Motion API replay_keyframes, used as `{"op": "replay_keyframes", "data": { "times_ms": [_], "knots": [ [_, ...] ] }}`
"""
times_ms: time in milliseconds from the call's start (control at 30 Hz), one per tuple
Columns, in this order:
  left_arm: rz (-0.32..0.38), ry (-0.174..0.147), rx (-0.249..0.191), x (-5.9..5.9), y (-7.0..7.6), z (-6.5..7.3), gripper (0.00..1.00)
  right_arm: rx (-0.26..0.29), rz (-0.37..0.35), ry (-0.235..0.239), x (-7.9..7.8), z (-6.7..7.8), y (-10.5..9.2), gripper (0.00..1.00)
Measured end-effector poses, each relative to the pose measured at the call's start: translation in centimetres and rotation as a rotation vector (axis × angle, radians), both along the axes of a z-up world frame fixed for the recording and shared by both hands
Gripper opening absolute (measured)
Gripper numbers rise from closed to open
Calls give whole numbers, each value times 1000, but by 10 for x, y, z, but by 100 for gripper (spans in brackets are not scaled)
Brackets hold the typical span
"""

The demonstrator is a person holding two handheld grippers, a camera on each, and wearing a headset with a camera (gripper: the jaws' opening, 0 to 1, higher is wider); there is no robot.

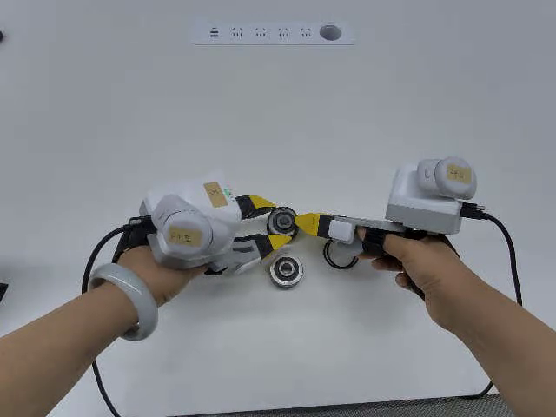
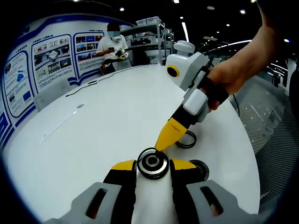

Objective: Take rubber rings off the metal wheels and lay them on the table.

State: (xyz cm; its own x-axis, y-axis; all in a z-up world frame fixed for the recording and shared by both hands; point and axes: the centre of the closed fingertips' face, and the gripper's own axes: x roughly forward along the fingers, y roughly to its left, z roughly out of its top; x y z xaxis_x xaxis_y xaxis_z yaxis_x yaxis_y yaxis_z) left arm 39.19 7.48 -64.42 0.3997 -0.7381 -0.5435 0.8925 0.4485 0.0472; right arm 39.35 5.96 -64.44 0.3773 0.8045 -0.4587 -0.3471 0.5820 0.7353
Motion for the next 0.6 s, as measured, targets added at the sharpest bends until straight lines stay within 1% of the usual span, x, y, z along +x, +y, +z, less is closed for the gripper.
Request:
{"op": "replay_keyframes", "data": {
  "times_ms": [100, 300, 367, 500, 600],
  "knots": [
    [6, 4, 1, 1, 2, -1, 31, 2, 1, -2, 0, 1, 0, 2],
    [23, 10, 7, 2, 7, -3, 38, 10, 2, -3, -2, 5, 1, 2],
    [26, 12, 4, 1, 9, -2, 39, 16, 4, -5, -3, 7, 2, 2],
    [33, 15, -2, 0, 12, -2, 45, 25, 4, -7, -4, 9, 3, 2],
    [39, 15, 1, 0, 16, -3, 46, 31, 4, -7, -5, 11, 4, 2]
  ]
}}
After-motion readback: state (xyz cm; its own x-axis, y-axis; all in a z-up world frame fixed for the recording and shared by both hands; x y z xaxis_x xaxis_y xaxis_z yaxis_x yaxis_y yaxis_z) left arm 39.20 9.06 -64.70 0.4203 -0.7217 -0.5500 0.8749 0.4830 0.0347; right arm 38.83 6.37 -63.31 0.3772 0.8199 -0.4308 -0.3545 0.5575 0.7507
